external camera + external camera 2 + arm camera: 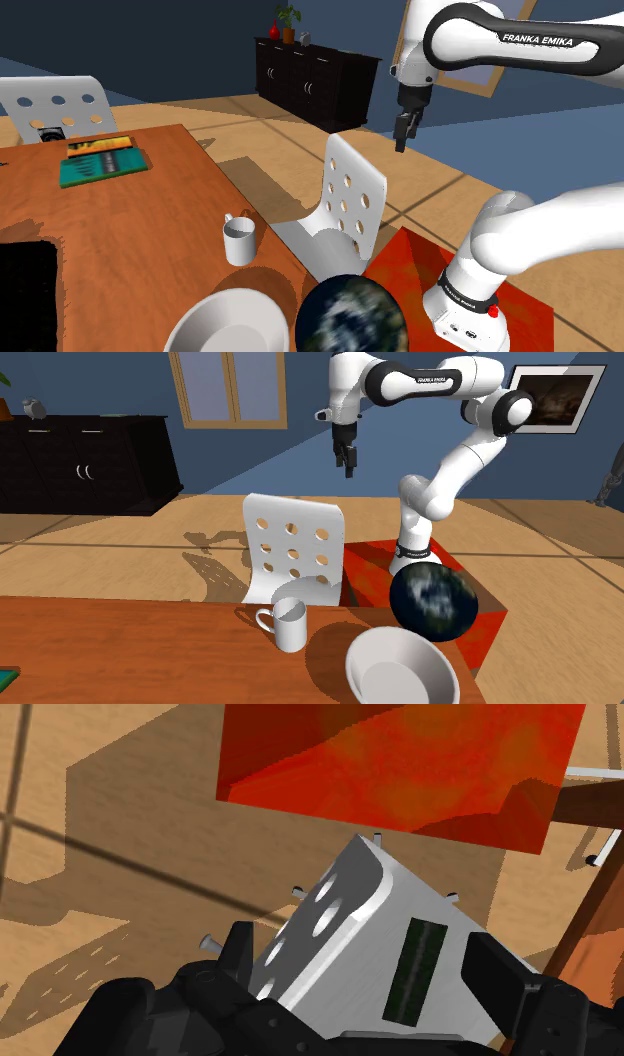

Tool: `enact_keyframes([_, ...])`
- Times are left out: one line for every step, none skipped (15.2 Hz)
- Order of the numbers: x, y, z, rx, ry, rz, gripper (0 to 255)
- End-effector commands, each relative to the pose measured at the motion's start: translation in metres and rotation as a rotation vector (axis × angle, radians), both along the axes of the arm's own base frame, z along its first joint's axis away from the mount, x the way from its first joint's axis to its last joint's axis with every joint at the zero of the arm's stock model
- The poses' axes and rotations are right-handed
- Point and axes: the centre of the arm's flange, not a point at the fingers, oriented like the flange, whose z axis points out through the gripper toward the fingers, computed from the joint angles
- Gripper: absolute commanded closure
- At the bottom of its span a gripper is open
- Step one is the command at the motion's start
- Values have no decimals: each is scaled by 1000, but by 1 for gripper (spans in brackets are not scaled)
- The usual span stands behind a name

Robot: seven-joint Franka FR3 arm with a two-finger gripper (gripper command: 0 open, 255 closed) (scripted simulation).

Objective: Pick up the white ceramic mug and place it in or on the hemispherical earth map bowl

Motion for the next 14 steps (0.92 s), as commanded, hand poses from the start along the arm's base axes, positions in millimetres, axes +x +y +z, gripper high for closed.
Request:
enact_keyframes([0,0,0,0,0,0,0])
enact_keyframes([4,10,-6,3,-3,-3,0])
enact_keyframes([8,21,-11,6,-7,-6,0])
enact_keyframes([12,31,-17,9,-10,-9,0])
enact_keyframes([17,42,-22,12,-13,-12,0])
enact_keyframes([21,52,-28,15,-17,-15,0])
enact_keyframes([25,63,-33,18,-20,-18,0])
enact_keyframes([30,73,-39,21,-24,-21,0])
enact_keyframes([34,84,-44,24,-27,-24,0])
enact_keyframes([39,94,-50,27,-30,-28,0])
enact_keyframes([43,105,-55,30,-34,-31,0])
enact_keyframes([48,115,-60,33,-37,-34,0])
enact_keyframes([52,126,-65,36,-40,-37,0])
enact_keyframes([57,136,-70,39,-44,-40,0])
